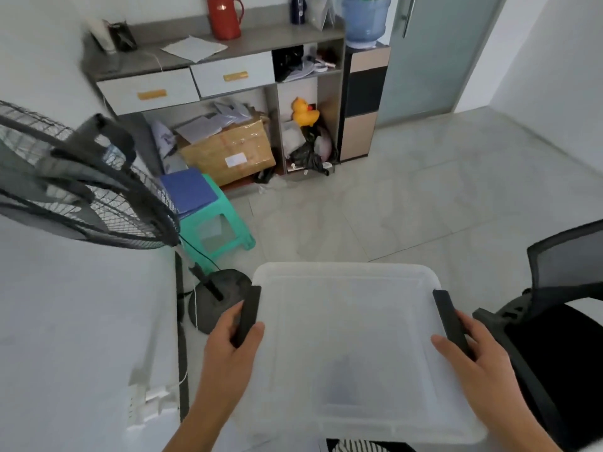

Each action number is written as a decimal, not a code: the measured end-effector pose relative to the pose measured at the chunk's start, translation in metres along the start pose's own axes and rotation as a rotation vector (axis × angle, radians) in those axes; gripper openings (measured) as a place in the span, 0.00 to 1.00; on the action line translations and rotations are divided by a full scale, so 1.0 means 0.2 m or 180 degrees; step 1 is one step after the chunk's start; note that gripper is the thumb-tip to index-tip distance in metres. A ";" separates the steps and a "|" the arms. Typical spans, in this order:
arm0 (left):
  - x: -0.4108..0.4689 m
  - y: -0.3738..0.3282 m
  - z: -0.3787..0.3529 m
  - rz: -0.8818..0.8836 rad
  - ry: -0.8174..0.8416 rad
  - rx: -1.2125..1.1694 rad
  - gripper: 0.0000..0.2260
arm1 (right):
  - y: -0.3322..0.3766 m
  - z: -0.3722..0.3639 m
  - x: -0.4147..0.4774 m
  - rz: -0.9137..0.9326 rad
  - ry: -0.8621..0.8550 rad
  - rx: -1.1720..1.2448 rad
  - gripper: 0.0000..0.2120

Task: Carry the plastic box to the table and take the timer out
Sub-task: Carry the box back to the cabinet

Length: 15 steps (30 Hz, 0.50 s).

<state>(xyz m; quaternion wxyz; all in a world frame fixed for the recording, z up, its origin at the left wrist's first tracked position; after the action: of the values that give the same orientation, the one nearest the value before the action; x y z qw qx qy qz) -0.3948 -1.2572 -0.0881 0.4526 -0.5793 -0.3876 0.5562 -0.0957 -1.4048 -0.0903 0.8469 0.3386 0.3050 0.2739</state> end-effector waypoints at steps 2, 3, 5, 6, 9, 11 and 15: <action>0.24 -0.08 -0.11 -0.0028 -0.0037 -0.0019 0.16 | 0.12 0.00 0.27 0.0010 0.0027 0.0007 0.22; 0.35 -0.14 -0.15 -0.0061 -0.0072 -0.0020 0.16 | 0.20 0.00 0.40 0.0017 0.0040 0.0025 0.22; 0.58 -0.24 -0.23 -0.0094 -0.0176 -0.0066 0.16 | 0.38 -0.01 0.66 0.0053 0.0129 0.0016 0.21; 0.69 -0.27 -0.26 -0.0095 -0.0240 -0.0098 0.16 | 0.46 -0.01 0.78 0.0104 0.0185 -0.0008 0.21; 0.97 -0.39 -0.31 -0.0101 -0.0413 -0.0175 0.13 | 0.71 -0.05 1.12 0.0266 0.0275 -0.0062 0.22; 1.17 -0.45 -0.35 -0.0070 -0.0509 -0.0218 0.12 | 0.85 -0.09 1.32 0.0335 0.0303 -0.0068 0.21; 1.63 -0.50 -0.43 0.0041 -0.0561 -0.0162 0.14 | 1.05 -0.24 1.71 0.0314 0.0324 -0.0045 0.21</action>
<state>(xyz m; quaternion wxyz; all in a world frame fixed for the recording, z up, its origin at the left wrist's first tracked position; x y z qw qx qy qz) -0.2771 -0.9252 -0.0910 0.3983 -0.5418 -0.4362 0.5979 0.0447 -1.0257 -0.0758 0.8182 0.3329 0.3286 0.3343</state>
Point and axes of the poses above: each hand's wrist, its own x-axis towards the middle knuckle, its own z-axis out of the back of the hand, y = z × x, the point moved 5 cm from there along x, towards the middle knuckle, and after that the axes turned 15 degrees about -x, right-handed, at the moved point
